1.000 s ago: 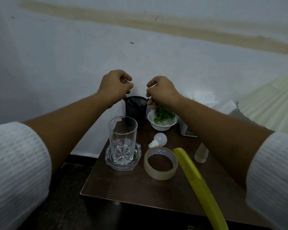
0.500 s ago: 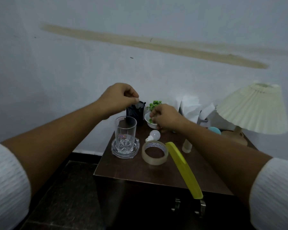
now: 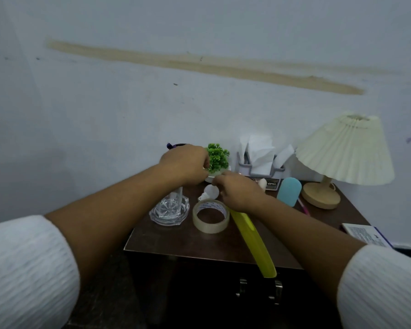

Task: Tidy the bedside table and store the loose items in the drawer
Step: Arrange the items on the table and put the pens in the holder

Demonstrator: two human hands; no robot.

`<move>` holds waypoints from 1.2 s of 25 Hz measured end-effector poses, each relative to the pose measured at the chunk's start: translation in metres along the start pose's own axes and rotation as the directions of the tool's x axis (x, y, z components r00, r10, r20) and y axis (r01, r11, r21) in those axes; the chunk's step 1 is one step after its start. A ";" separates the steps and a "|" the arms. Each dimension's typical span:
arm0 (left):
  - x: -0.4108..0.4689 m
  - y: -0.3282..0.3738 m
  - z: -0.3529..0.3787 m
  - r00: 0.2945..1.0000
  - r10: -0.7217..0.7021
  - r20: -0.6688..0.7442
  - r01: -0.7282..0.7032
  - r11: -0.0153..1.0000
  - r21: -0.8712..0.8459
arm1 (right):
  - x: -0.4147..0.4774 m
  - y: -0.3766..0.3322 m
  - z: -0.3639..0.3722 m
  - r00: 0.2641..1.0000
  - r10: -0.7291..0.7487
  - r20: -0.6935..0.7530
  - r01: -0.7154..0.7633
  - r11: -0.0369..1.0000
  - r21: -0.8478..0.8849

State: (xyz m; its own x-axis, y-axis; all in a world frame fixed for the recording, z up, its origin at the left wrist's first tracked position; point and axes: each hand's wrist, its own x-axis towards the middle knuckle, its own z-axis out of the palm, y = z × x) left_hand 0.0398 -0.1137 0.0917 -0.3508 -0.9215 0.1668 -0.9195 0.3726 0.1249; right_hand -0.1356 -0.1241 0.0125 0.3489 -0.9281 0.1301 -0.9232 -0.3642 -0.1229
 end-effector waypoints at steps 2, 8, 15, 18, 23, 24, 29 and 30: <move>0.007 -0.002 0.005 0.999 -0.029 0.014 0.029 0.999 0.042 | 0.007 0.001 0.006 0.993 -0.105 0.045 0.109 0.989 -0.104; 0.019 -0.010 0.010 0.998 -0.059 0.032 0.058 0.997 0.043 | 0.023 0.000 0.011 0.978 -0.137 0.156 0.168 0.964 -0.207; -0.009 0.014 0.001 0.993 0.021 -0.119 -0.025 0.999 -0.033 | -0.030 -0.009 -0.020 0.984 -0.040 -0.172 0.037 0.999 -0.020; -0.041 0.040 0.011 0.974 0.073 -0.216 -0.102 0.986 -0.130 | -0.073 -0.007 -0.023 0.958 0.118 -0.260 -0.081 0.986 0.146; -0.083 0.062 0.056 0.986 -0.014 -0.164 -0.037 0.950 -0.309 | -0.129 0.004 -0.014 0.904 0.352 -0.243 -0.260 0.903 0.342; -0.089 0.062 0.067 0.987 -0.029 -0.161 -0.022 0.952 -0.306 | -0.135 0.007 -0.010 0.888 0.391 -0.243 -0.291 0.886 0.361; -0.098 0.056 0.099 0.992 -0.012 -0.123 -0.012 0.981 -0.194 | -0.152 0.022 0.006 0.857 0.486 -0.171 -0.417 0.849 0.325; -0.096 0.054 0.102 0.995 -0.007 -0.097 -0.008 0.988 -0.157 | -0.153 0.025 0.008 0.855 0.493 -0.164 -0.427 0.846 0.318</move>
State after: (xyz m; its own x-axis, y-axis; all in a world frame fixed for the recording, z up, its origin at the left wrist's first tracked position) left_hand 0.0055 -0.0165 -0.0177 -0.3257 -0.9091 0.2598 -0.8774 0.3930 0.2752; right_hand -0.2108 0.0083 -0.0179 -0.1832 -0.9599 0.2121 -0.8789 0.0633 -0.4728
